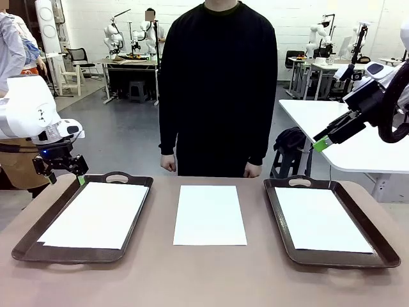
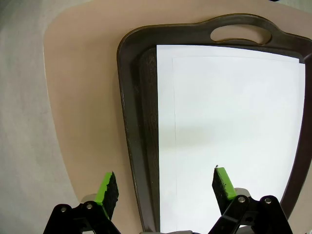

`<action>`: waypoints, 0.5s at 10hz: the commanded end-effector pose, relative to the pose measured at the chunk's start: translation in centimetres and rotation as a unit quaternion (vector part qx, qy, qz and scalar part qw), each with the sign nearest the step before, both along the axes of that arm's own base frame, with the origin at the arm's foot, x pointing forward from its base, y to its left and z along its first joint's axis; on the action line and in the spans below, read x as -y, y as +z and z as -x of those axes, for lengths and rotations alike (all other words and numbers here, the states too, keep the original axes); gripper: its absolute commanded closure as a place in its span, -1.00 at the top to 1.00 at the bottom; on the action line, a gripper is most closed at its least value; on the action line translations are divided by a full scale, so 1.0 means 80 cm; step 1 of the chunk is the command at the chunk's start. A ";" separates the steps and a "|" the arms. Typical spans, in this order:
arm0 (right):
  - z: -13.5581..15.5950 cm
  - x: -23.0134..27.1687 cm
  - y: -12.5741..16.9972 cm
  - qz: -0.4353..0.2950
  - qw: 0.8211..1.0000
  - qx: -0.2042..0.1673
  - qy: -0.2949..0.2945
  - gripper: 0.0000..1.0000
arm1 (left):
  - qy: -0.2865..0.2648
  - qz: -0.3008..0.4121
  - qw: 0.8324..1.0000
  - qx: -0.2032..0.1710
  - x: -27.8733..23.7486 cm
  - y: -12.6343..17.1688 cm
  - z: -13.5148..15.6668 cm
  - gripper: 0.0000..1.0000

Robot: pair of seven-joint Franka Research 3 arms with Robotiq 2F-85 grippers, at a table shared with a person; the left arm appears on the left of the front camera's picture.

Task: Sort the A4 documents.
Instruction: Receive the A4 Paper.

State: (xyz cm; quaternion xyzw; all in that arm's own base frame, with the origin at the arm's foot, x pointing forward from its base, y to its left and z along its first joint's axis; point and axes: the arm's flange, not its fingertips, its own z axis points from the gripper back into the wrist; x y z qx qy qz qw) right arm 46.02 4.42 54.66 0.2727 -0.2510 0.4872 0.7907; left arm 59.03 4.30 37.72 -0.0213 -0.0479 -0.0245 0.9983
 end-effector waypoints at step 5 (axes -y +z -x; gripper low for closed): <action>0.000 0.000 0.000 -0.001 1.000 -0.001 0.002 1.00 | 0.000 0.000 1.000 0.000 0.000 0.000 0.000 1.00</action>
